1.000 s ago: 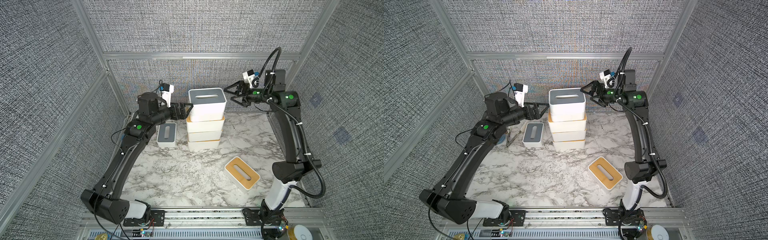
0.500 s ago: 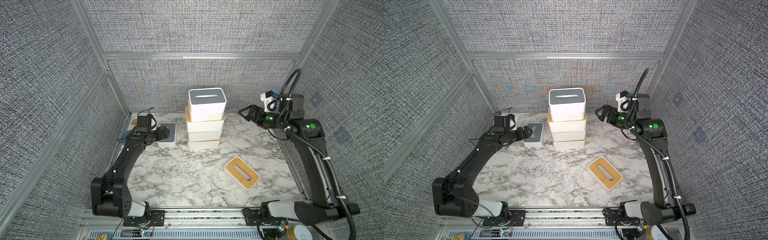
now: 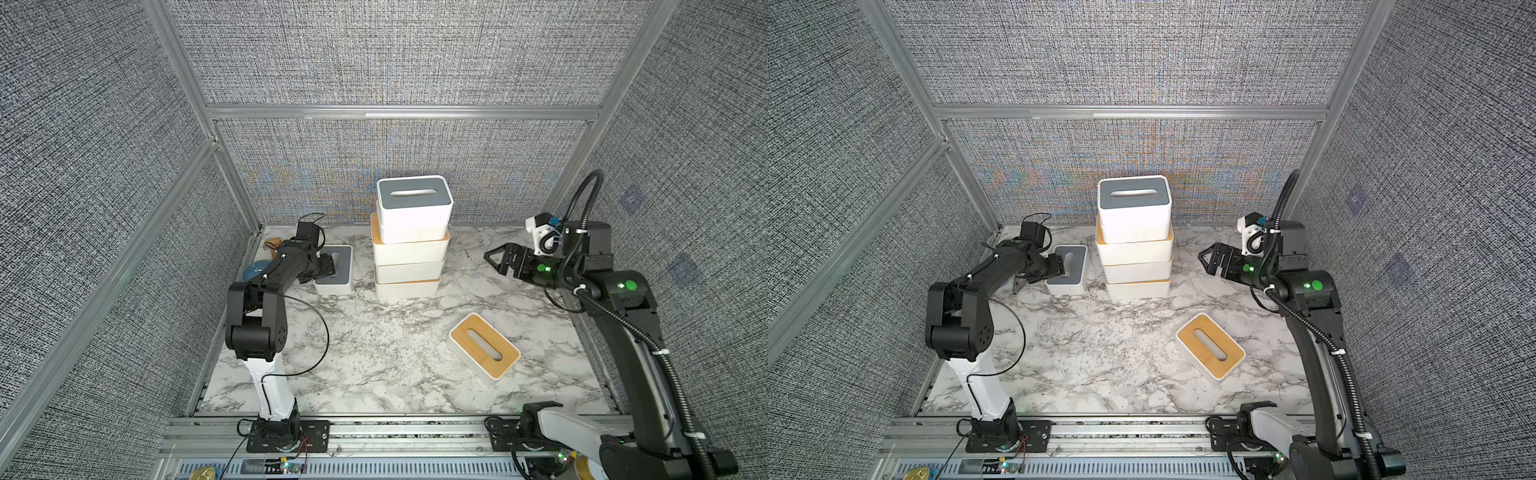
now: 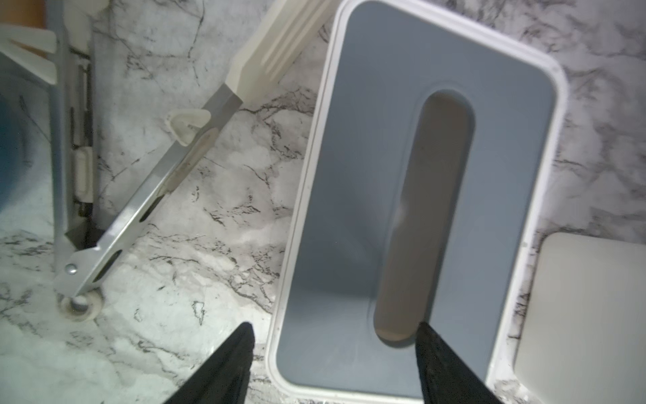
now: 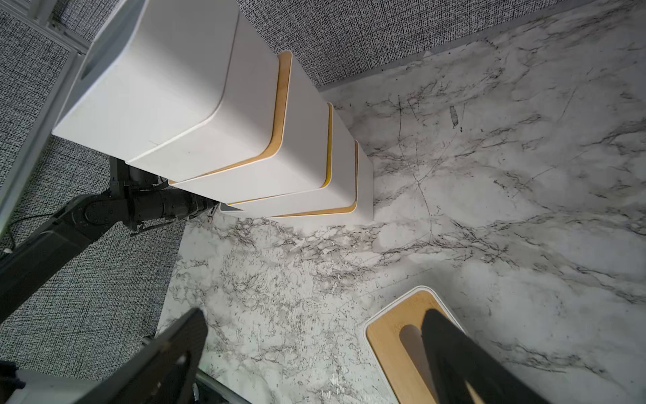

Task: Stack the tissue boxes
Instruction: Pick up the tissue box from the center of the board.

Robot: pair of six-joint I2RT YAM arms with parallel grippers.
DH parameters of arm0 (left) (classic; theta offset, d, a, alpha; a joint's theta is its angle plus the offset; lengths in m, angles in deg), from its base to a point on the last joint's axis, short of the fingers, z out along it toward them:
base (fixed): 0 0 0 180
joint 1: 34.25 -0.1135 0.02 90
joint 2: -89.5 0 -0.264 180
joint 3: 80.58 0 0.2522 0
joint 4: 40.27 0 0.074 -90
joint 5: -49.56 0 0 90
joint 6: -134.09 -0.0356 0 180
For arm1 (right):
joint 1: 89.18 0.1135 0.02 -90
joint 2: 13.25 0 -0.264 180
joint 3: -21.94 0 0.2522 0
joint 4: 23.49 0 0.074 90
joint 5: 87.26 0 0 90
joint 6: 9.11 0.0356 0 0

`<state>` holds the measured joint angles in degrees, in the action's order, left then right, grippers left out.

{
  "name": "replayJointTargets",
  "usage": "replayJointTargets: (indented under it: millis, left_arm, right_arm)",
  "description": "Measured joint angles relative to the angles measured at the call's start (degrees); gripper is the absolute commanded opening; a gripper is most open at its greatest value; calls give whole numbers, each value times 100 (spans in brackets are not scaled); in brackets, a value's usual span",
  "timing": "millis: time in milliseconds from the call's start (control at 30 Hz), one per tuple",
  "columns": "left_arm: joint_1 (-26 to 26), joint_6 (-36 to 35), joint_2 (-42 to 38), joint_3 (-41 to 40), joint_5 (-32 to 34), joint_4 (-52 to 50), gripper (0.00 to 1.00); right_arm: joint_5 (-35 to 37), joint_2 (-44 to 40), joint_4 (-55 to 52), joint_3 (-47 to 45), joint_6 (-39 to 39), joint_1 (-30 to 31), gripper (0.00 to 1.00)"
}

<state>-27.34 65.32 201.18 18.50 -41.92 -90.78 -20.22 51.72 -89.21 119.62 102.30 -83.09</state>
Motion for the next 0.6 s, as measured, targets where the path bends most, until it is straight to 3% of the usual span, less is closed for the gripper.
replayJointTargets:
  millis: [300,600]
  left_arm:
    - [-31,-55,544,481,170,-164,70]
    - [-31,-87,688,616,142,-164,58]
  right_arm:
    - [-251,63,-2,-151,-31,2,99]
    - [-321,59,2,-229,-31,2,99]
